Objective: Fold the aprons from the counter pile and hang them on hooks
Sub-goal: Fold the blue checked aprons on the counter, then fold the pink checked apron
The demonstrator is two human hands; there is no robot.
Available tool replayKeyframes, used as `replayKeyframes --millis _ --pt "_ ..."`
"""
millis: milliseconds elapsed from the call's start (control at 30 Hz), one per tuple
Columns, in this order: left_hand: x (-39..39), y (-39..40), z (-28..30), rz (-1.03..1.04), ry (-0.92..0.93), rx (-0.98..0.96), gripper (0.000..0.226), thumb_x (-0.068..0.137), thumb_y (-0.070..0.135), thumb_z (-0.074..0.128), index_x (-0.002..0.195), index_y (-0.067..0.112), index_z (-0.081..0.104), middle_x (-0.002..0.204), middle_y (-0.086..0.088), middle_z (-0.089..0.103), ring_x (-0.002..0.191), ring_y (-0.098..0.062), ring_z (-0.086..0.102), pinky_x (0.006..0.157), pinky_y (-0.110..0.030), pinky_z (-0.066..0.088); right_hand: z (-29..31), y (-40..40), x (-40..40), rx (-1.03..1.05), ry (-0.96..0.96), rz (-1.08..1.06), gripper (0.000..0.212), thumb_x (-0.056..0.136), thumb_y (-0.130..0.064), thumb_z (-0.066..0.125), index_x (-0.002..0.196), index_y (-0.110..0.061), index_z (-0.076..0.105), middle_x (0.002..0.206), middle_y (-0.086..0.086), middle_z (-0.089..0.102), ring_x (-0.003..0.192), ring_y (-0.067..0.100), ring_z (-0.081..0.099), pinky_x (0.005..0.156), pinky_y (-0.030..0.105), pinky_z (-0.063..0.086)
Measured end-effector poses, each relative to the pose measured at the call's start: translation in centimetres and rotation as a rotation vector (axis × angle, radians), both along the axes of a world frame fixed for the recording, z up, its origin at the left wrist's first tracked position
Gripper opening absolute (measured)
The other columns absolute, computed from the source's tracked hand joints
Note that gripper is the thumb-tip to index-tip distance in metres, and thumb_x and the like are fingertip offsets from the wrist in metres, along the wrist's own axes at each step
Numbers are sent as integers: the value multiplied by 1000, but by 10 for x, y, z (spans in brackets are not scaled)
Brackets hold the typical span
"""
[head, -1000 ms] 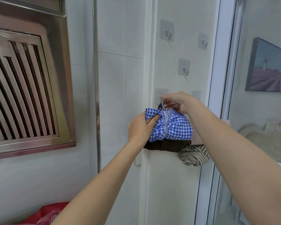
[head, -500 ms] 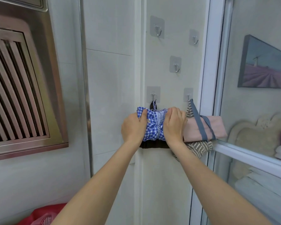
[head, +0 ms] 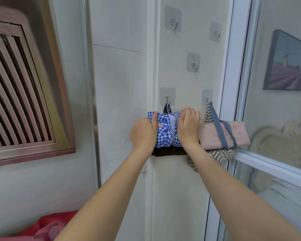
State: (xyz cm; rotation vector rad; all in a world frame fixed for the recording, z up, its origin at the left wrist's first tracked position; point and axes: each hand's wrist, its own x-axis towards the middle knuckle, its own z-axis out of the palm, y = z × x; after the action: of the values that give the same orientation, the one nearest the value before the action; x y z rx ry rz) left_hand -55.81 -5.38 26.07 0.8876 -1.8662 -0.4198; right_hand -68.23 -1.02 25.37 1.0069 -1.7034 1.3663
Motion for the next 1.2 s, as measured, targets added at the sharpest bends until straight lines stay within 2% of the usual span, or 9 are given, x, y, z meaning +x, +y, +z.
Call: replayKeyframes --millis 167,300,400,533,733,867,933,1100,1200 --pt "17 13 8 -156 -91 45 52 99 49 28 72 27 67 83 0 62 79 -20 53 72 -27 36 -5 23 4 12 -47 69 52 91 -32 19 102 0 59 103 14 60 98 28 47 86 33 33" --pt "29 19 12 -175 -103 73 55 98 51 27 86 21 70 89 5 63 82 -17 53 72 -27 32 -5 38 12 64 -63 72 40 97 -23 28 113 -1 57 116 14 58 109 27 45 93 31 30" --pt "41 21 13 -134 -66 57 50 98 50 27 93 11 59 90 3 59 86 -19 53 71 -29 31 -5 44 14 91 -94 44 32 101 -17 33 119 -2 55 122 13 55 115 27 43 95 30 28" --pt "62 24 13 -75 -22 32 37 101 36 28 85 8 45 80 -3 50 80 -23 46 70 -30 29 0 56 34 -47 -37 6 35 93 -14 31 107 2 59 110 17 57 106 31 47 90 34 33" --pt "116 20 -13 -108 7 35 31 97 26 36 95 4 59 94 -10 64 93 -28 56 76 -34 40 4 52 137 -14 294 234 32 76 -8 31 88 2 60 92 17 56 89 29 50 80 30 38" --pt "195 -4 -70 -133 -191 55 22 96 22 45 105 8 60 101 -12 68 95 -30 62 79 -36 46 -52 15 226 276 394 405 31 74 -10 32 85 2 59 91 19 54 88 34 53 75 36 43" --pt "249 -22 -110 -84 -319 134 22 94 17 48 109 6 60 106 -14 67 100 -31 61 81 -35 44 -92 -5 267 536 352 470 24 82 -6 40 93 3 59 100 21 52 97 36 51 77 42 45" --pt "401 -44 -208 17 -599 373 18 89 9 51 101 6 64 103 -12 66 100 -27 60 79 -30 42 -208 -41 359 1324 193 627 25 90 -2 42 107 6 58 115 26 52 108 36 53 83 38 39" --pt "474 -48 -258 14 -731 519 12 89 7 54 91 8 65 97 -9 67 94 -26 63 81 -33 48 -256 -46 404 1603 -2 669 22 92 2 38 85 4 60 95 27 58 92 32 57 68 34 38"
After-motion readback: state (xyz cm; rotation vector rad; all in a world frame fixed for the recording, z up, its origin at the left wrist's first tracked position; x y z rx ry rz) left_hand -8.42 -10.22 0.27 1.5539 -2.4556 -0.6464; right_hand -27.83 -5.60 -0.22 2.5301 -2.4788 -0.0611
